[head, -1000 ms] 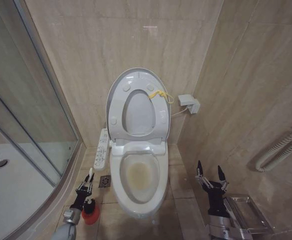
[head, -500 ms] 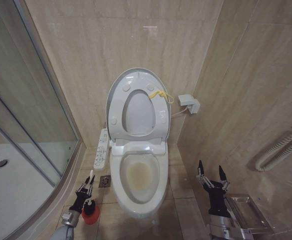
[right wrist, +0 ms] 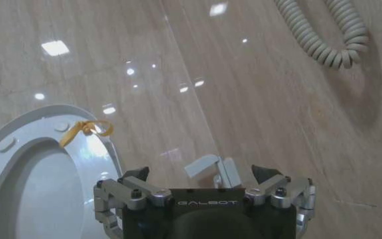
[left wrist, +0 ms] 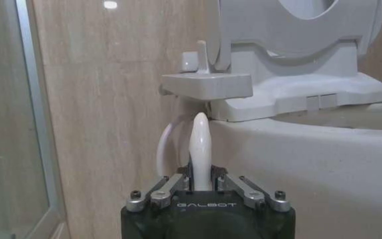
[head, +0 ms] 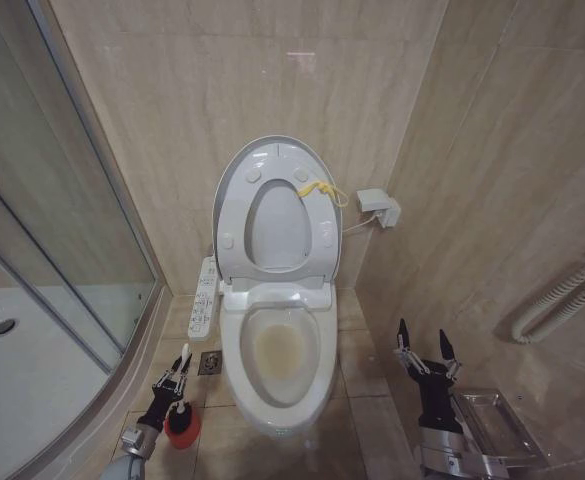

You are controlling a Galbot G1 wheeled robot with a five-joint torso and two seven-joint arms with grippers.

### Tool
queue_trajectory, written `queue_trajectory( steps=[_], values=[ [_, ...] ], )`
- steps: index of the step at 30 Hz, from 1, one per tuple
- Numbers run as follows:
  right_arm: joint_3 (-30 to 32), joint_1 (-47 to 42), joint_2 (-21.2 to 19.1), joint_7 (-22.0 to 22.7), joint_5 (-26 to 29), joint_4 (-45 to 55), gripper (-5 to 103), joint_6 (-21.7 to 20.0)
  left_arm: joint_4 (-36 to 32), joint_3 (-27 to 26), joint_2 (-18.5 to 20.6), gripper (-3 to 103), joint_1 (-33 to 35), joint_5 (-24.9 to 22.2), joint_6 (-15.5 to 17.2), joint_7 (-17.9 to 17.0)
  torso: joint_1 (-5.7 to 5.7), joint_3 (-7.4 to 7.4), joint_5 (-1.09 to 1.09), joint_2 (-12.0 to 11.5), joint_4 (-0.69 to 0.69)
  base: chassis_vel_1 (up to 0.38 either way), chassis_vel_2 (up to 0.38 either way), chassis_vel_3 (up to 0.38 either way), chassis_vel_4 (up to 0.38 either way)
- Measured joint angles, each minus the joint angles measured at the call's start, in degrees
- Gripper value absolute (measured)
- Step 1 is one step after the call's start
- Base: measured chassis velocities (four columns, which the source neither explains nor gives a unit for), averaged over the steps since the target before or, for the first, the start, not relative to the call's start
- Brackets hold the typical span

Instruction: Open the toilet lid, clean the toilet bowl with a toilet brush, close the toilet lid, and flush.

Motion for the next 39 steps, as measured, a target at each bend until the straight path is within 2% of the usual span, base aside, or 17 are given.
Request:
queue_trajectory(
  steps=[21, 29, 39],
  values=[
    [0.27, -0.76, 0.42, -0.44, -0.19, 0.77, 100, -0.24, -1.37, 0.25, -0.19, 18, 0.95, -0.04, 0.06, -1.22, 0.02, 0.01, 0.00, -0.01, -0.01, 0.007, -0.005, -0.008, 0.006],
    [0.01, -0.84, 0.42, -0.53, 0.52, 1.58, 100, -0.39, -1.73, 0.19, -0.20, 18, 1.53, -0.13, 0.07, -1.24, 0.00, 0.00, 0.00, 0.00, -0.02, 0.157, -0.160, -0.163, 0.149],
    [-0.01, -0.54, 0.21, -0.49, 0.52, 0.51, 100, 1.45, -1.90, -0.31, -0.45, 18, 2.00, -0.14, 0.08, -1.24, -0.05, -0.02, 0.00, 0.02, 0.00, 0.152, -0.154, -0.146, 0.146]
  ],
)
